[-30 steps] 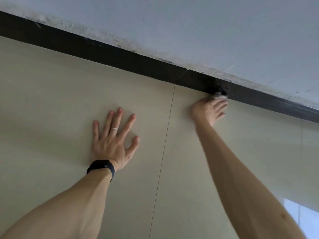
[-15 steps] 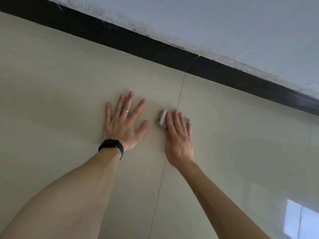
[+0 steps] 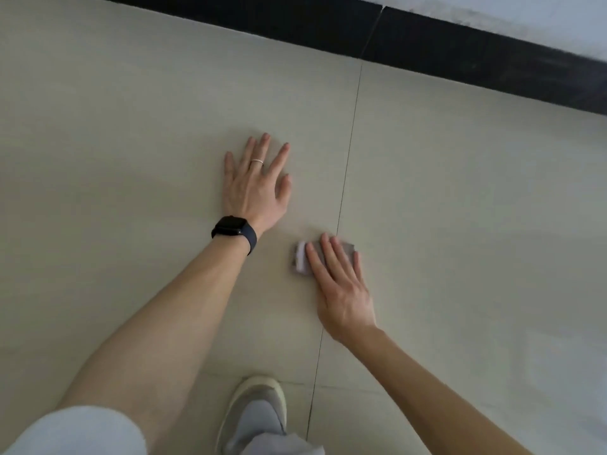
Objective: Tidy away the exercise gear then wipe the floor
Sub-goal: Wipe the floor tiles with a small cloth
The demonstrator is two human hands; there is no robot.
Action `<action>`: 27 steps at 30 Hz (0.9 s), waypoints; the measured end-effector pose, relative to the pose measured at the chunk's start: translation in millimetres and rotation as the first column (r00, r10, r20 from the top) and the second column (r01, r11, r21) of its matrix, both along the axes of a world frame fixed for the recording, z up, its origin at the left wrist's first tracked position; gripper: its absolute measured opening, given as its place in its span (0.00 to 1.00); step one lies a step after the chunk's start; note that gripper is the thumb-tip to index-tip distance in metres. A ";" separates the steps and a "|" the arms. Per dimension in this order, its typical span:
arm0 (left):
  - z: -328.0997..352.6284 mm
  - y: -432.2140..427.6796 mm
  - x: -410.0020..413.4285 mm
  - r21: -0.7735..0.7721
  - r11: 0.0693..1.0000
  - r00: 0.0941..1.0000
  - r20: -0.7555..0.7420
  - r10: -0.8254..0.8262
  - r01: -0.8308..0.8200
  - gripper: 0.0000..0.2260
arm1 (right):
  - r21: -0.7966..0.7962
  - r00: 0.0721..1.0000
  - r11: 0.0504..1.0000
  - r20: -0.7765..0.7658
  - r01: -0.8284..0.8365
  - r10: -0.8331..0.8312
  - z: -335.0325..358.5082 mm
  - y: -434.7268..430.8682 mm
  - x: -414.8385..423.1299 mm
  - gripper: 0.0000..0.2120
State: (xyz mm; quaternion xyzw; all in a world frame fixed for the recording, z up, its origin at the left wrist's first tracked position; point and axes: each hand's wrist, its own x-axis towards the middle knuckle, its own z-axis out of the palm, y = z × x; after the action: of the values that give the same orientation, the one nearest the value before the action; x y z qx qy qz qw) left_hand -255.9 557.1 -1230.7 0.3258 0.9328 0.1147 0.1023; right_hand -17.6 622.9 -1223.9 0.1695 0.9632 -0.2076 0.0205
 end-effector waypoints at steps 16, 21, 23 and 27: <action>1.7 -122.7 152.7 -0.129 0.990 0.990 0.124 0.072 -0.056 0.27 | 0.002 0.982 0.984 0.068 -0.178 0.177 6.8 -51.7 72.6 0.34; 13.0 -133.6 124.8 -0.129 0.990 0.995 0.079 0.068 -0.058 0.25 | 0.114 0.745 0.738 0.049 -0.665 0.665 -3.8 -14.7 50.9 0.34; 12.2 -141.2 104.2 -0.170 0.976 0.986 0.066 0.153 -0.140 0.26 | 0.138 0.878 0.867 0.079 -0.478 0.471 -1.1 10.4 2.0 0.37; 6.7 -159.7 63.3 -0.268 0.941 0.963 0.111 0.245 -0.209 0.27 | 0.002 0.962 0.974 0.157 0.228 -0.225 14.2 17.0 -80.6 0.36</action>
State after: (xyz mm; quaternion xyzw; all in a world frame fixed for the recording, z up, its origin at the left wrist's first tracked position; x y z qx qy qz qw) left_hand -192.6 397.5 -1224.1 0.1910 0.9615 0.0284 0.1954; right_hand -98.2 639.9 -1209.8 0.2941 0.9311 -0.2026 0.0735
